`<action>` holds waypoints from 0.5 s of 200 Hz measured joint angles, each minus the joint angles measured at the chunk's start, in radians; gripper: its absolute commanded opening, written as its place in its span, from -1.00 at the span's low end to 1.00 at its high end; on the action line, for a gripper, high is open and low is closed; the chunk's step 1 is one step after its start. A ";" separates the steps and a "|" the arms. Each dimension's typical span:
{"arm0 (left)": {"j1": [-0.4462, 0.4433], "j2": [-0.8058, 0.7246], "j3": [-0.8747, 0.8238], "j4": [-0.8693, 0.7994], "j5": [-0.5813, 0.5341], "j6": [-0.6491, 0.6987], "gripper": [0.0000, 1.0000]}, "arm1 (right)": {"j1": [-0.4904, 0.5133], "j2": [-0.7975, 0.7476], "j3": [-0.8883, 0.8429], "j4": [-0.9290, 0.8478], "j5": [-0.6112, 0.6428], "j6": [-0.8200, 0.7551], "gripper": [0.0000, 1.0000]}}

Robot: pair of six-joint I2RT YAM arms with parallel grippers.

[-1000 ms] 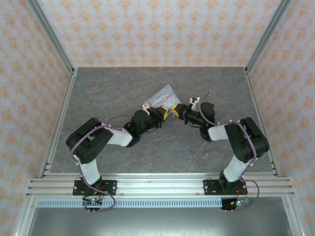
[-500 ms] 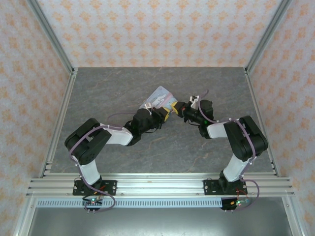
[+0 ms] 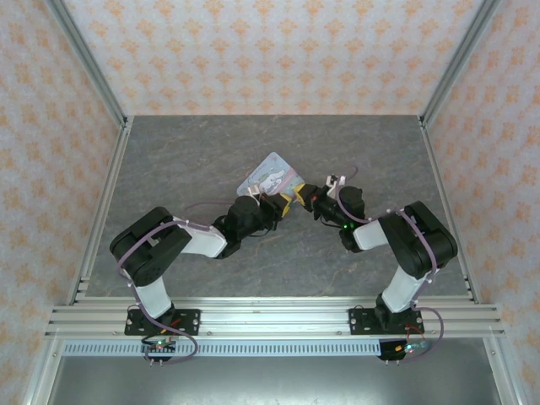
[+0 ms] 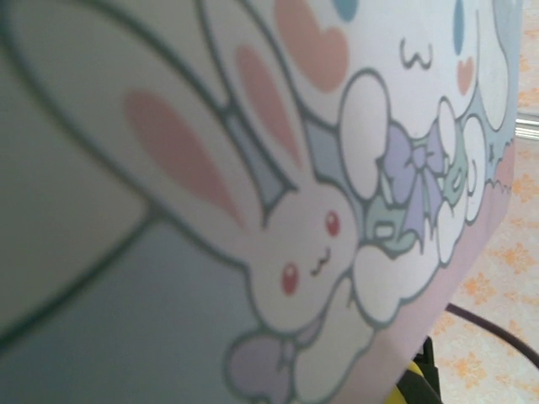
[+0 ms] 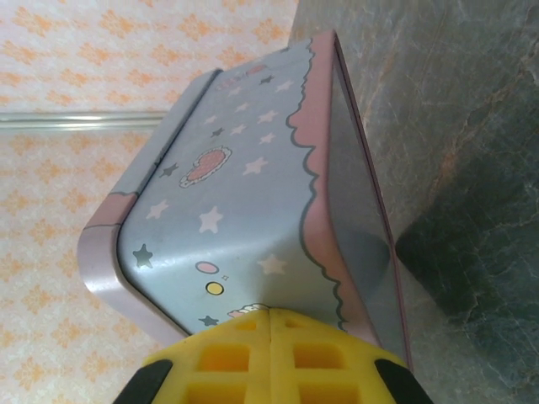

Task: Unlock the padlock with the key

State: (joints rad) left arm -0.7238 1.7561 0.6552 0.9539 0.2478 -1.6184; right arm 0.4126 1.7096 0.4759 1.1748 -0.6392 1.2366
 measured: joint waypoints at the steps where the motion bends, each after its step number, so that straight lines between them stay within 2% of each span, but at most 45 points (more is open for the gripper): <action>1: 0.000 0.000 0.000 0.002 0.000 -0.001 -1.00 | 0.000 0.000 -0.001 0.002 0.003 0.000 -1.00; 58: -0.021 0.003 -0.008 0.102 -0.023 -0.101 -1.00 | 0.024 -0.054 -0.066 0.076 0.139 0.005 -1.00; 100: -0.026 0.003 -0.008 0.117 -0.027 -0.121 -1.00 | 0.031 -0.071 -0.076 0.079 0.165 0.005 -1.00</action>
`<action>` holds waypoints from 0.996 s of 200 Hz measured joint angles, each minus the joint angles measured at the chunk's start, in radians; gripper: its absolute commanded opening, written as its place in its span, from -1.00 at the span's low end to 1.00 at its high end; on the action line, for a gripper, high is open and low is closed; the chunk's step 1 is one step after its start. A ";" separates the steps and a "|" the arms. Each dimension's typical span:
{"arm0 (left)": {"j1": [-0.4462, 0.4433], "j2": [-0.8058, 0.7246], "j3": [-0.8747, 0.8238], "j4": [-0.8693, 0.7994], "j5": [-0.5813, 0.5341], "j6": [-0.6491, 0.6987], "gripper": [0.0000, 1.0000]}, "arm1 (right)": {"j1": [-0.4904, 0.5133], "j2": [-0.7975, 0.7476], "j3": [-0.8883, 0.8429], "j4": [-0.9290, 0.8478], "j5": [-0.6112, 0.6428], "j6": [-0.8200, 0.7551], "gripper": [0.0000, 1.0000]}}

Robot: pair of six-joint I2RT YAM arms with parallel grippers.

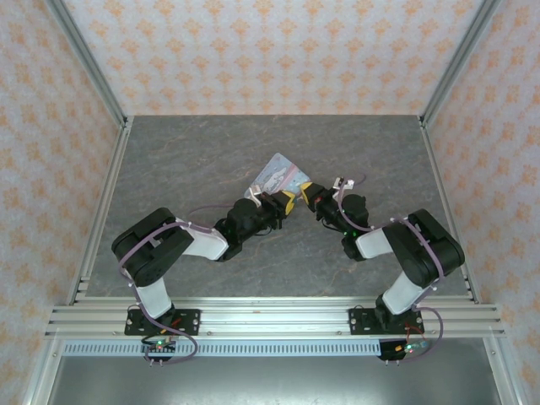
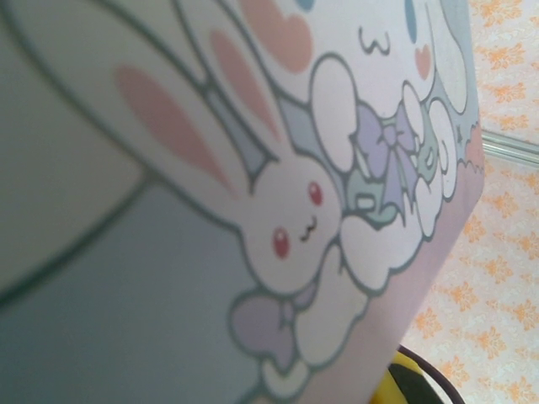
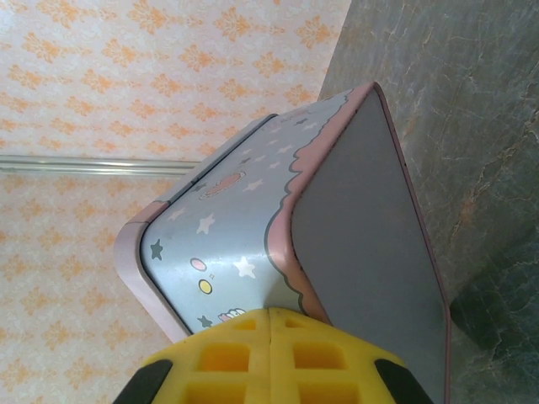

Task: Unlock the padlock with the key

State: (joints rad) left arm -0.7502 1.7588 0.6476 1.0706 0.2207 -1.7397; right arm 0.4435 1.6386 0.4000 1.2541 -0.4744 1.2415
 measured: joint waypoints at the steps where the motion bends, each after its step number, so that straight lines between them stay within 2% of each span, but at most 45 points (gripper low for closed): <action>1: 0.000 0.000 0.000 0.000 0.000 0.000 -1.00 | 0.000 0.000 0.000 0.000 0.000 0.000 -1.00; 29: -0.001 0.000 0.000 0.003 -0.010 -0.011 -1.00 | 0.014 0.000 0.003 -0.001 0.028 0.000 -1.00; 88: -0.004 0.005 -0.006 0.020 -0.040 -0.018 -1.00 | 0.072 -0.020 0.006 -0.036 0.167 -0.008 -1.00; 199: -0.029 0.006 -0.023 0.021 -0.085 -0.019 -1.00 | 0.122 -0.168 -0.026 -0.158 0.200 -0.034 -1.00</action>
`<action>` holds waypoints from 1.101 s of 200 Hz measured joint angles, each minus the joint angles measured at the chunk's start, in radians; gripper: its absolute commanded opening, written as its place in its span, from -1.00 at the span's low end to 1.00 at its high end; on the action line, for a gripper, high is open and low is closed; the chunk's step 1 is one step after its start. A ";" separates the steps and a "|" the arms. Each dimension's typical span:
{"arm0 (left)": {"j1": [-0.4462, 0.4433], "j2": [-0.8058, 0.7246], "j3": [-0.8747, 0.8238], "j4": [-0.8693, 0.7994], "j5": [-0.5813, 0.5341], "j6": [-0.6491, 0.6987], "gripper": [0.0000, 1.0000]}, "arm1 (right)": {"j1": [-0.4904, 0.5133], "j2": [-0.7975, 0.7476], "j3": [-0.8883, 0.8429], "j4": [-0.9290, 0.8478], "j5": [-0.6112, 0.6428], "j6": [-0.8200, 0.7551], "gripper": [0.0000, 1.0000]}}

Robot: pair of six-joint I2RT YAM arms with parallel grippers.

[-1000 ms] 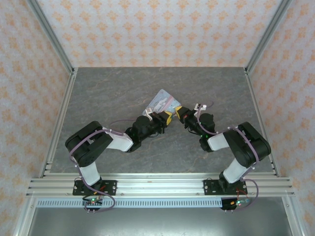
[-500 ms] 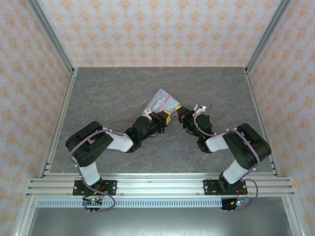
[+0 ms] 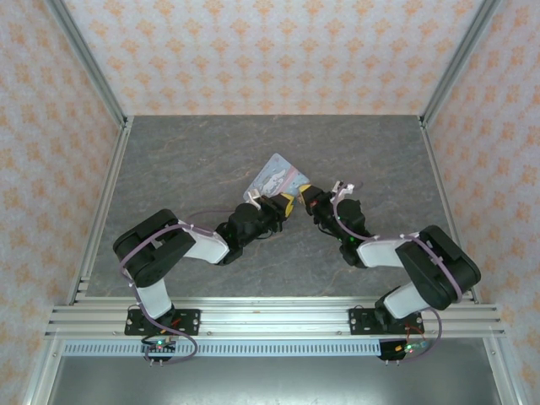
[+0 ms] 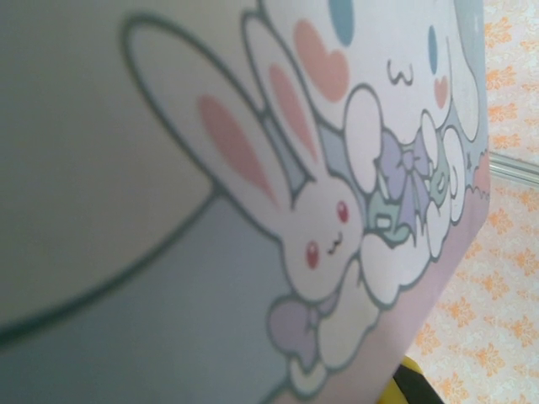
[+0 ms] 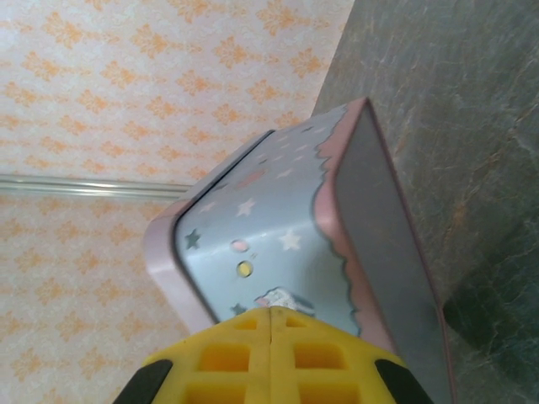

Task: Unlock the padlock with the key

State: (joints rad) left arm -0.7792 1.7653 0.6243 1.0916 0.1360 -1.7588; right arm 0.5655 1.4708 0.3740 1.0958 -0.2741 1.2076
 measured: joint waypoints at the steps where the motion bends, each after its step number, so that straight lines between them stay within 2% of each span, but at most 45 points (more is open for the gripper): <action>1: 0.000 0.000 0.000 0.000 0.000 0.000 -1.00 | 0.001 0.000 0.000 0.000 0.000 0.000 -1.00; 26: -0.002 0.009 0.001 0.004 -0.010 -0.005 -1.00 | 0.039 -0.008 -0.015 -0.008 -0.029 -0.002 -1.00; 106: -0.013 0.027 0.001 -0.011 -0.006 -0.002 -1.00 | 0.036 -0.009 -0.050 -0.008 -0.027 -0.026 -1.00; 131: -0.008 0.027 0.001 -0.035 0.016 0.028 -1.00 | 0.026 -0.038 -0.061 -0.075 -0.043 -0.048 -1.00; 158: 0.038 0.023 0.006 -0.081 0.092 0.111 -1.00 | 0.020 -0.113 -0.074 -0.230 -0.065 -0.096 -1.00; 176: 0.094 0.023 0.053 -0.188 0.159 0.206 -1.00 | 0.020 -0.171 -0.075 -0.326 -0.074 -0.135 -0.96; 189: 0.132 0.023 0.109 -0.295 0.203 0.296 -1.00 | 0.020 -0.202 -0.075 -0.382 -0.083 -0.164 -0.87; 220: 0.188 0.005 0.248 -0.592 0.263 0.522 -1.00 | 0.020 -0.204 -0.049 -0.523 -0.115 -0.241 -0.51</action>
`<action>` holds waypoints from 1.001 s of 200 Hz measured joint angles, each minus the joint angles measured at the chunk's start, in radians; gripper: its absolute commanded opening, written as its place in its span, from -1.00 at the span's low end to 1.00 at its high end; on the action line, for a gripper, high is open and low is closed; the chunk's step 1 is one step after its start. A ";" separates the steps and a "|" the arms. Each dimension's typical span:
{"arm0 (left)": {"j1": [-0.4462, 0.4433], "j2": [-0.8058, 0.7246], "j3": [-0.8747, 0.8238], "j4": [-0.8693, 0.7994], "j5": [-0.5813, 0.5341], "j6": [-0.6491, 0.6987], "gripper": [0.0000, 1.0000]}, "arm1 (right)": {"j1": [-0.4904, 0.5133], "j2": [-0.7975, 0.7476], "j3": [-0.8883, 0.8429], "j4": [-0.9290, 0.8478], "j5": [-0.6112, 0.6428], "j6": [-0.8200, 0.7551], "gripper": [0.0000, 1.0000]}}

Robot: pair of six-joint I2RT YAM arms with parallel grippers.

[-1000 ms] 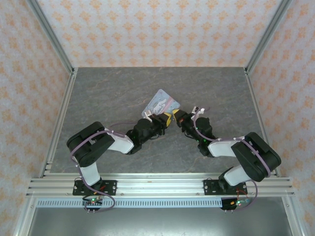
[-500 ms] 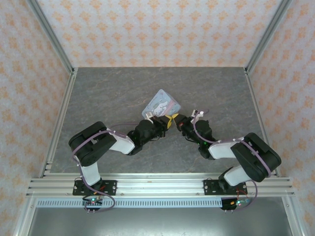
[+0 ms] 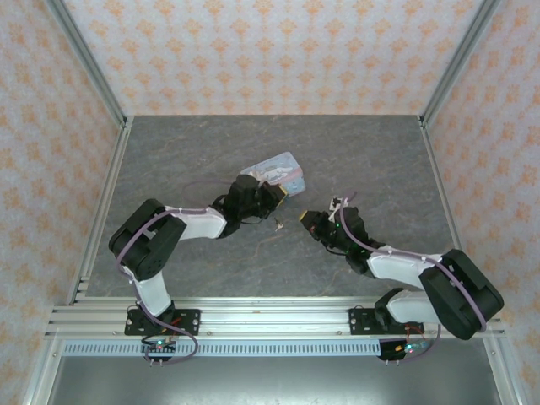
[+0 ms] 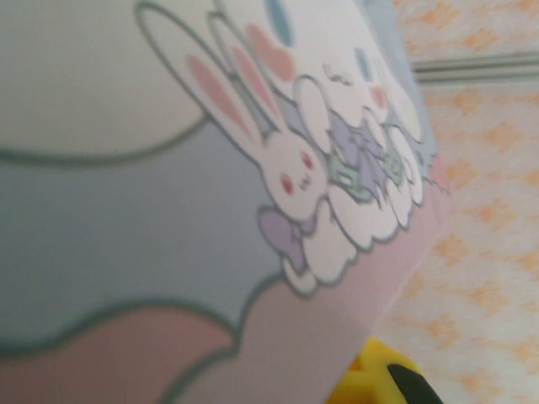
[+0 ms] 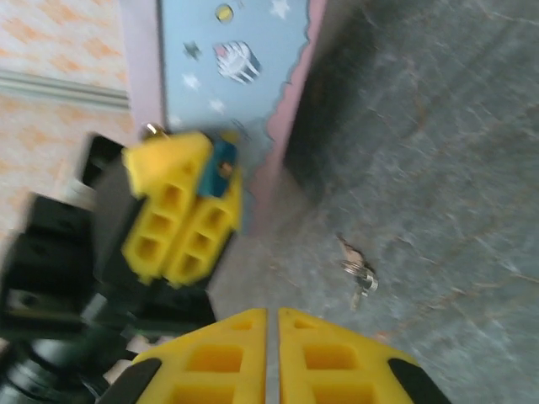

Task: Unlock the padlock with the key

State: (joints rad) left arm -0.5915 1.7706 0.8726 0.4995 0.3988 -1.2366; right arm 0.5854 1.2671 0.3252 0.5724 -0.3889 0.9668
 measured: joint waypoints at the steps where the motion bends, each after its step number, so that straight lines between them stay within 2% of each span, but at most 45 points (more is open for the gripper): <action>1: 0.001 0.000 0.003 -0.006 0.001 0.005 -1.00 | 0.000 0.001 0.001 -0.003 0.000 0.000 -0.49; 35: 0.012 -0.001 0.064 -0.197 0.047 0.146 -1.00 | 0.006 0.085 0.084 -0.117 -0.032 -0.078 -0.20; 95: 0.052 0.061 0.064 -0.299 0.069 0.245 -0.99 | 0.067 0.220 0.268 -0.307 -0.028 -0.222 -0.10; 109: 0.064 0.066 0.079 -0.311 0.068 0.266 -0.76 | 0.074 0.253 0.319 -0.355 -0.021 -0.260 -0.09; 131: 0.077 0.071 0.100 -0.333 0.069 0.293 -0.11 | 0.085 0.303 0.390 -0.422 -0.003 -0.313 -0.09; 147: 0.084 0.071 0.101 -0.337 0.068 0.295 0.19 | 0.093 0.337 0.432 -0.466 0.009 -0.348 -0.09; 167: 0.085 0.071 0.101 -0.340 0.069 0.294 0.40 | 0.102 0.375 0.472 -0.520 0.026 -0.389 -0.09; 195: 0.094 0.068 0.092 -0.336 0.069 0.285 0.49 | 0.117 0.424 0.527 -0.591 0.050 -0.443 -0.10; 200: 0.096 0.065 0.086 -0.335 0.069 0.283 0.56 | 0.121 0.429 0.535 -0.601 0.053 -0.450 -0.09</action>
State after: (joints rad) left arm -0.4957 1.8359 0.9588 0.1642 0.4679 -0.9539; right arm 0.7059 1.6958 0.8600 -0.0288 -0.3355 0.5167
